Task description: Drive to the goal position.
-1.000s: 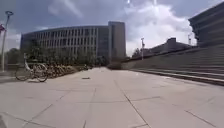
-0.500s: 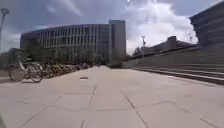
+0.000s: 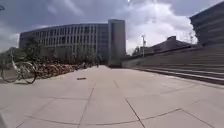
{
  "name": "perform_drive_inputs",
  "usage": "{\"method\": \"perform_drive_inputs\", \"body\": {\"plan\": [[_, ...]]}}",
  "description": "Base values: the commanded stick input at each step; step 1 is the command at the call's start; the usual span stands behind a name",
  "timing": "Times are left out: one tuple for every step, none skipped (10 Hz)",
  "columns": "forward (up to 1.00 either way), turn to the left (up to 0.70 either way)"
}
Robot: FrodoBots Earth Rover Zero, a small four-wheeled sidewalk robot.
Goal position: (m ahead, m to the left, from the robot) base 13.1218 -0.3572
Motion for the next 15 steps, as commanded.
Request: {"method": "perform_drive_inputs", "body": {"plan": [[0.7, 0.0], [0.7, 0.01], [0.7, 0.11], [0.7, 0.13], [0.7, 0.13], [0.7, 0.13], [0.7, 0.12], [0.7, 0.01], [0.7, 0.0], [0.7, 0.0], [0.7, 0.0], [0.7, 0.0], [0.7, 0.0], [0.7, 0.0], [0.7, 0.0]]}}
